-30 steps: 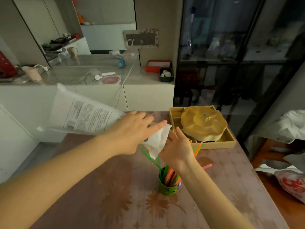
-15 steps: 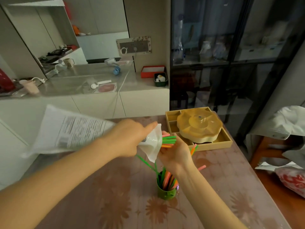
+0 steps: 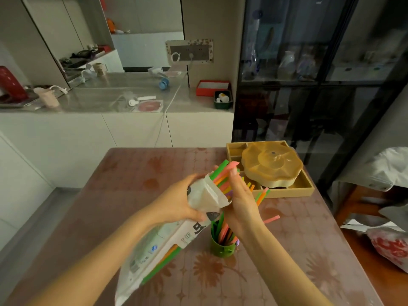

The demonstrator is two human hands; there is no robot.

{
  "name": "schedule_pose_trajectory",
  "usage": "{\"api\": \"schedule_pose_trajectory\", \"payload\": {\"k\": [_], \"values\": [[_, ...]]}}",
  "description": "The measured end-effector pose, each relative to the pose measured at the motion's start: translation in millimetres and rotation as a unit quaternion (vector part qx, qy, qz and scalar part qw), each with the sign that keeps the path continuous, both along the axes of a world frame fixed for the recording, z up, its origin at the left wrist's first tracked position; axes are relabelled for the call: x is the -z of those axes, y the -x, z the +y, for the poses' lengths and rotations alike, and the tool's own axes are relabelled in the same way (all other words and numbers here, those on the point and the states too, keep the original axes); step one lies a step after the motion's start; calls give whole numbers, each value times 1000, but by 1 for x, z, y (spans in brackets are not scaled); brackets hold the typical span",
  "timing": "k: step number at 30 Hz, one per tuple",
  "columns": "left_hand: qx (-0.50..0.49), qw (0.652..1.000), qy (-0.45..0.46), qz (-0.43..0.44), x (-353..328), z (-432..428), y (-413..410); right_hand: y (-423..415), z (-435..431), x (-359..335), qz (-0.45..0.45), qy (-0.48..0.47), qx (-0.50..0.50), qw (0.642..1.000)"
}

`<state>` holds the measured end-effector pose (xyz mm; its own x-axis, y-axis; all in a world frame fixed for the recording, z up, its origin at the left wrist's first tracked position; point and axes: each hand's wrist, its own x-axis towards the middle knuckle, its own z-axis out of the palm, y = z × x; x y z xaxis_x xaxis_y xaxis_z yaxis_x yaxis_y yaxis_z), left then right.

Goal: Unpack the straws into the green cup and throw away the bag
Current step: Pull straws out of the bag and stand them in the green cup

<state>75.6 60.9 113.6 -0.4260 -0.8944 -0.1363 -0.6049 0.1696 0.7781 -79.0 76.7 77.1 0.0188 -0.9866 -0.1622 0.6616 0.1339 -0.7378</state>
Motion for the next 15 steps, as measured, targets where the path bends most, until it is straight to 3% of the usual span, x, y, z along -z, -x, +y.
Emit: {"api": "schedule_pose_trajectory", "payload": {"k": [7, 11, 15], "values": [[-21, 994, -71, 84, 22, 12, 0, 13, -13, -15, 53, -10, 48, 997], [-43, 989, -94, 101, 31, 12, -1, 14, -10, -19, 15, 15, 38, 999], [-32, 993, -79, 87, 34, 10, -1, 11, -4, -16, 83, 52, 20, 995]]}}
